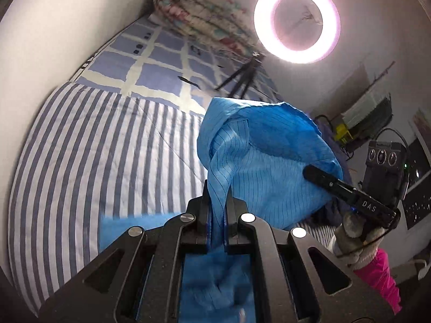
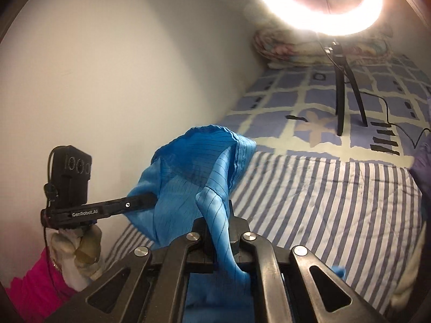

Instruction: Fold large clothes

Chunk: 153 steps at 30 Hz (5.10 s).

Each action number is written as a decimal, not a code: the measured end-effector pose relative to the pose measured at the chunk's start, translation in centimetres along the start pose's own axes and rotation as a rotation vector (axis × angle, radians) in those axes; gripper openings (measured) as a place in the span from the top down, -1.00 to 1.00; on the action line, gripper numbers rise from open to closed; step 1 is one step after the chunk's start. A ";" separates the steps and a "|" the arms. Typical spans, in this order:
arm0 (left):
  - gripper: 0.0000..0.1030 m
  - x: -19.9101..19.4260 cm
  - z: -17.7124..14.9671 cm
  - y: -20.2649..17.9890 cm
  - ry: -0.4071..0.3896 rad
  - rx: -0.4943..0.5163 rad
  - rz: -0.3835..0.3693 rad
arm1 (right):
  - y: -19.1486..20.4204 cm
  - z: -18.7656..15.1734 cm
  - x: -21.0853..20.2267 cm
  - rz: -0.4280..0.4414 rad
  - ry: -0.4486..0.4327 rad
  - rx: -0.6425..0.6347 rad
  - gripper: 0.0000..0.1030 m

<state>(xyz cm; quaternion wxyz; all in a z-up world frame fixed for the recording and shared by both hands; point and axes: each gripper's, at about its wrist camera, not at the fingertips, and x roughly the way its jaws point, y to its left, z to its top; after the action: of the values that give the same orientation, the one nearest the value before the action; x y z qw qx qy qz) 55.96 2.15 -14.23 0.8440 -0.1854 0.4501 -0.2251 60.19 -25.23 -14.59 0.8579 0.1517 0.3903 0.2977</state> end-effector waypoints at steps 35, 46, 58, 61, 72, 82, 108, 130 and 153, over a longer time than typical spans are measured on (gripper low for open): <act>0.54 -25.7 -29.3 -6.2 0.040 0.111 0.107 | 18.5 -30.2 -23.9 -0.038 0.078 -0.132 0.30; 0.07 -29.8 -26.9 -8.7 -0.060 0.136 0.121 | 20.6 -29.7 -32.1 -0.066 -0.045 -0.124 -0.02; 0.07 -19.5 -24.4 0.5 0.068 -0.108 0.205 | 11.5 -30.6 -25.1 -0.091 0.042 0.163 -0.03; 0.07 -18.9 -24.4 1.3 0.067 -0.120 0.207 | 12.8 -30.9 -27.2 -0.148 0.029 0.124 -0.03; 0.07 -21.1 -24.0 -1.1 -0.014 -0.096 0.157 | 28.6 -29.5 -41.8 -0.316 -0.170 -0.207 -0.03; -0.29 -20.5 -23.4 0.3 -0.013 -0.095 0.202 | 28.5 -26.4 -42.5 -0.342 -0.245 -0.228 -0.06; 0.94 -10.0 -23.5 5.1 0.245 -0.198 0.101 | 1.8 -30.4 -12.4 0.143 0.000 0.526 1.00; 0.30 -7.0 -17.7 -2.4 0.055 0.103 0.255 | 7.4 -22.0 -8.8 -0.230 0.055 0.036 0.43; 0.30 -5.3 -18.5 -2.2 0.113 0.175 0.305 | 5.7 -22.0 -8.7 -0.154 0.151 0.063 0.42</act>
<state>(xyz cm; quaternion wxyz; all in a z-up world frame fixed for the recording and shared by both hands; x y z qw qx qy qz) 37.23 1.17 -19.22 0.8546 -0.0279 0.4985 -0.1428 36.73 -25.65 -21.08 0.8411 0.1251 0.4737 0.2292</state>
